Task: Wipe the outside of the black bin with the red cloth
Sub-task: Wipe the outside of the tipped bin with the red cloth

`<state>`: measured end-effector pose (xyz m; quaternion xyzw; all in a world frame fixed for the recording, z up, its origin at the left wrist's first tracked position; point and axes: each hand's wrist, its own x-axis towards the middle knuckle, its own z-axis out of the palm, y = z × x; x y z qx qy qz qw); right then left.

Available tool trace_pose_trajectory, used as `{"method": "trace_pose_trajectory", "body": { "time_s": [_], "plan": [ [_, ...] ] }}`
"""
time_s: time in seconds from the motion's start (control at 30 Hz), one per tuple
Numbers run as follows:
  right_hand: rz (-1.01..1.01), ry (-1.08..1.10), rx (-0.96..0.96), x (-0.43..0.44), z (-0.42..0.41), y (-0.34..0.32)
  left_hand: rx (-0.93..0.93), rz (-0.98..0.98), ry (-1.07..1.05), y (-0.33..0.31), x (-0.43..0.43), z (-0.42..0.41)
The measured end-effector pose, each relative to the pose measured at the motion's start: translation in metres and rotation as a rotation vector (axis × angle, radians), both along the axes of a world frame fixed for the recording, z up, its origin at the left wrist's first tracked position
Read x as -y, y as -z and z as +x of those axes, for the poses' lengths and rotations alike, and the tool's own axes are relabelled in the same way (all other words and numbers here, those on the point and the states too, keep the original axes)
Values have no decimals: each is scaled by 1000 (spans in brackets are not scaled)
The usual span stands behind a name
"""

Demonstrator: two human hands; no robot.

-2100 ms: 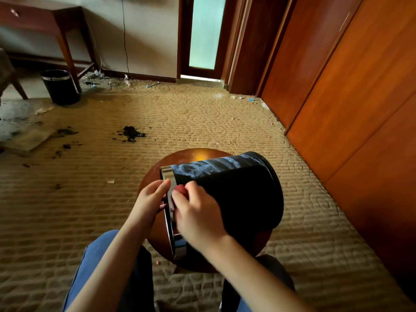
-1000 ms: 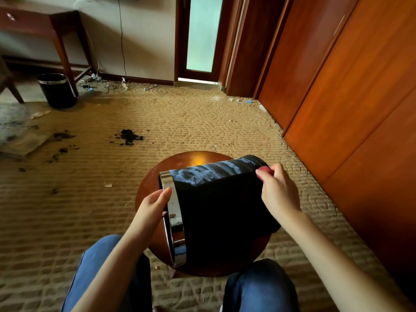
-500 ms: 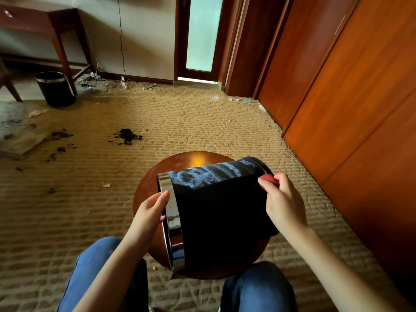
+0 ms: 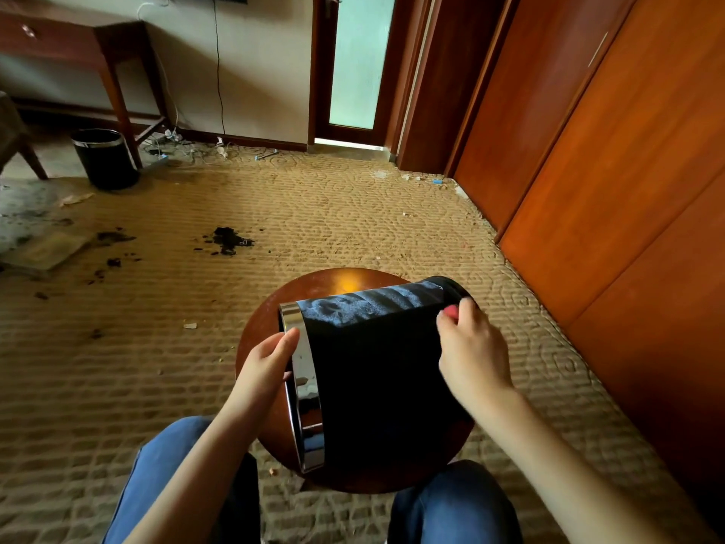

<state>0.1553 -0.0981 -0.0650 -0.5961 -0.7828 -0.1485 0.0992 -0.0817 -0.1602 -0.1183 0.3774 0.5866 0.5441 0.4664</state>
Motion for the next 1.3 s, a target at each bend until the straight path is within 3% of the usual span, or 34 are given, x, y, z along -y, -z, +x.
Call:
{"method": "trace_pose_trajectory", "body": {
  "time_s": [0.17,0.43,0.57,0.67,0.8,1.03,1.3],
  "plan": [
    [-82,19,-143,-5,18,1,28,-4,-18,5,6,9],
    [-138,88,98,-68,-11,-18,-5,-9,-19,-2,8,8],
    [5,115,41,-41,-26,-5,8,-46,7,-4,-5,-3],
    [57,14,20,-2,-31,9,72,-64,-19,-3,-12,-6],
    [10,-69,-91,3,-14,13,109,-43,-25,-1,-7,1],
    [-174,124,-47,-56,-1,-16,93,6,9,3,26,18],
    [-44,22,-24,-19,-31,1,101,-27,-3,-4,-7,-3]
  ]
}}
